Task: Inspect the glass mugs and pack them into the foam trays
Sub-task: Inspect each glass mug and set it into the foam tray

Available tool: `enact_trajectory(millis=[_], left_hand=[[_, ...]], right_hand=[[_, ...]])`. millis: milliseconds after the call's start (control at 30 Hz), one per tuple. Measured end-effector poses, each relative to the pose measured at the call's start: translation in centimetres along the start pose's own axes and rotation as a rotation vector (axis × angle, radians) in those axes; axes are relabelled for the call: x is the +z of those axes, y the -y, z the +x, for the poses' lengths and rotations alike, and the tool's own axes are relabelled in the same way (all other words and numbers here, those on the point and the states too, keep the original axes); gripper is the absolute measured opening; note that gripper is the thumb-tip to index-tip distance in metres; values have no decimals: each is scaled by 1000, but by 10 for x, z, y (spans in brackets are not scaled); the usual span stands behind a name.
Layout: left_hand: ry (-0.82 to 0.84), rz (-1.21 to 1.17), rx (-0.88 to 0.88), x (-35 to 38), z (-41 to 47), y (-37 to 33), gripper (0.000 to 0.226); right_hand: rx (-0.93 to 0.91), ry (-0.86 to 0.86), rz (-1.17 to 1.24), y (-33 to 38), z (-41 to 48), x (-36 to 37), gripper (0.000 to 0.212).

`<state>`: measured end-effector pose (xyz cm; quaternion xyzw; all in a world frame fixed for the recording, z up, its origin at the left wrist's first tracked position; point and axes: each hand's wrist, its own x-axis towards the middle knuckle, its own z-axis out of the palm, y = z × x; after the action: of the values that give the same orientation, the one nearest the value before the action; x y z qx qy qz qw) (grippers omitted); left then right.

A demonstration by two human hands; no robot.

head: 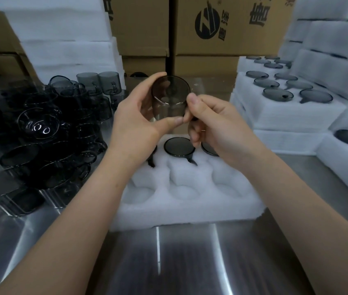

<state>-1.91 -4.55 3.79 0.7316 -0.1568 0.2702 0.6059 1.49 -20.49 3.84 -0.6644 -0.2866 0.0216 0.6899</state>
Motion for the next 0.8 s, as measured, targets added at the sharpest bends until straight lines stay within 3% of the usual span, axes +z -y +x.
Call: enact_trajectory(millis=[167, 300, 500, 600, 733, 800], left_hand=[[10, -99, -25, -2, -2, -2, 47], [23, -200, -86, -6, -2, 1, 46], [37, -236, -144, -4, -4, -4, 39], [64, -216, -134, -3, -3, -4, 35], [48, -192, -119, -2, -3, -3, 58], [34, -149, -89, -2, -4, -3, 59]], right_hand=[[8, 178, 246, 2, 0, -4, 34], [-62, 243, 280, 6, -1, -5, 29], [-166, 66, 28, 8, -3, -3, 20], [-169, 38, 43, 8, -4, 0, 26], [-69, 22, 59, 8, -3, -1, 35], [-20, 23, 62, 9, -2, -2, 39]])
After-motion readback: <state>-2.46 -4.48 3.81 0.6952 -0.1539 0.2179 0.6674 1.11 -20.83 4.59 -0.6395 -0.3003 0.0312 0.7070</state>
